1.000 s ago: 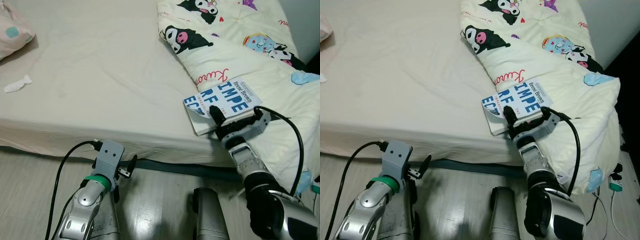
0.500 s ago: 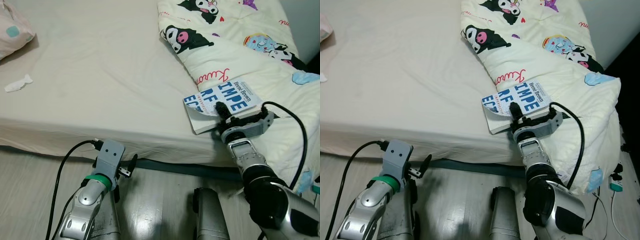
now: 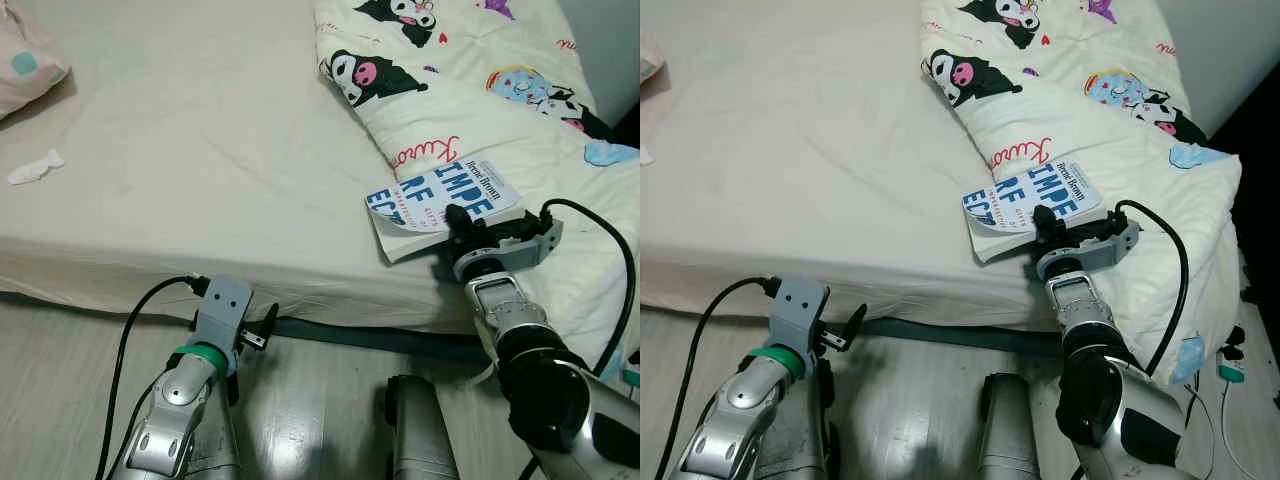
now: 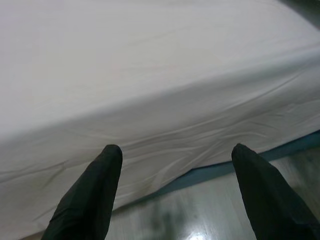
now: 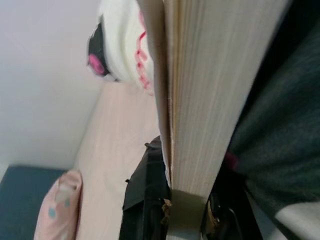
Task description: Clean up the room
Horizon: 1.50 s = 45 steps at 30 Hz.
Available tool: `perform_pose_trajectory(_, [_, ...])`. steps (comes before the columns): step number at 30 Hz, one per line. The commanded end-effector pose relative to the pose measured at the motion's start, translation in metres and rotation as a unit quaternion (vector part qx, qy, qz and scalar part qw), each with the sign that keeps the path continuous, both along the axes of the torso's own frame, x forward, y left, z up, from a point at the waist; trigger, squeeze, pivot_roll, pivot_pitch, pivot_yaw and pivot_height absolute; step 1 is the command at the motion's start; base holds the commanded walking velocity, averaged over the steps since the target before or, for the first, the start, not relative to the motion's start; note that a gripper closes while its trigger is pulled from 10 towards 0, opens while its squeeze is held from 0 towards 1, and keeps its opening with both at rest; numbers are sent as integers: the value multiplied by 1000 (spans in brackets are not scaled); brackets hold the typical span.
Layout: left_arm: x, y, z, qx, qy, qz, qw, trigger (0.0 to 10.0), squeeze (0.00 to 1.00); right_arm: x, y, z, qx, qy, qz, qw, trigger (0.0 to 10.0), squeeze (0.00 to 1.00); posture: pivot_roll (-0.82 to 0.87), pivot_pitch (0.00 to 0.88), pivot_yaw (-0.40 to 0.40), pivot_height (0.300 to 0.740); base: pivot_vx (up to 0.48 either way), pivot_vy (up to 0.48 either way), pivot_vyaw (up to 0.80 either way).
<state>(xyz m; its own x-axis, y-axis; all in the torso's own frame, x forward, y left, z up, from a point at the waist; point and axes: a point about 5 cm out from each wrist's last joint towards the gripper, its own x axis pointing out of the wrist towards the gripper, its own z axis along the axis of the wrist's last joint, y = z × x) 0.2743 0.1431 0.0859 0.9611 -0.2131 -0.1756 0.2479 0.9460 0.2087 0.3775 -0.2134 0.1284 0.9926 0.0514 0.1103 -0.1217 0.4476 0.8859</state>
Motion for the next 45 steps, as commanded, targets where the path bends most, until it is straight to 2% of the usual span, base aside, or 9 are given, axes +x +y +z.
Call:
perform_pose_trajectory(1, [-3, 0, -8, 2, 15, 3, 1000, 10000, 0, 6, 6, 19, -19, -49, 28, 998, 0, 0, 120, 154, 14, 524, 0, 0, 0])
perform_pose_trajectory(11, [3, -3, -3, -10, 4, 8, 1000, 10000, 0, -25, 56, 90, -116, -302, 212, 922, 0, 0, 76, 148, 5, 524, 0, 0, 0])
perform_pose_trajectory(15, [4, -4, -2, -10, 3, 8, 1000, 10000, 0, -33, 61, 91, -128, -309, 231, 914, 0, 0, 74, 148, 5, 524, 0, 0, 0])
perform_pose_trajectory(16, [4, -5, -3, -11, 3, 7, 1000, 10000, 0, -39, 63, 82, -148, -294, 245, 912, 10000, 0, 61, 147, 3, 524, 0, 0, 0])
perform_pose_trajectory(23, [6, -10, -4, -14, 3, 2, 1000, 10000, 0, -38, 40, 17, -180, -163, 173, 955, 10000, 0, 56, 146, 5, 524, 0, 0, 0])
perform_pose_trajectory(24, [6, -9, -5, -14, 4, 1, 1000, 10000, 0, -37, 35, 12, -162, -149, 163, 962, 10000, 1000, 58, 146, 6, 524, 0, 0, 0])
perform_pose_trajectory(33, [6, -5, -7, -10, 5, 4, 1000, 10000, 0, -42, 24, 18, -103, -131, 134, 977, 10000, 1000, 66, 143, 2, 524, 0, 0, 0])
perform_pose_trajectory(34, [6, -5, -7, -11, 5, 5, 1000, 10000, 0, -41, 23, 23, -90, -139, 129, 978, 10000, 0, 65, 144, 1, 524, 0, 0, 0])
perform_pose_trajectory(45, [5, -9, -8, -12, 5, 3, 1000, 10000, 0, -28, 6, 0, -54, -44, 65, 995, 10000, 0, 69, 146, 7, 524, 0, 0, 0])
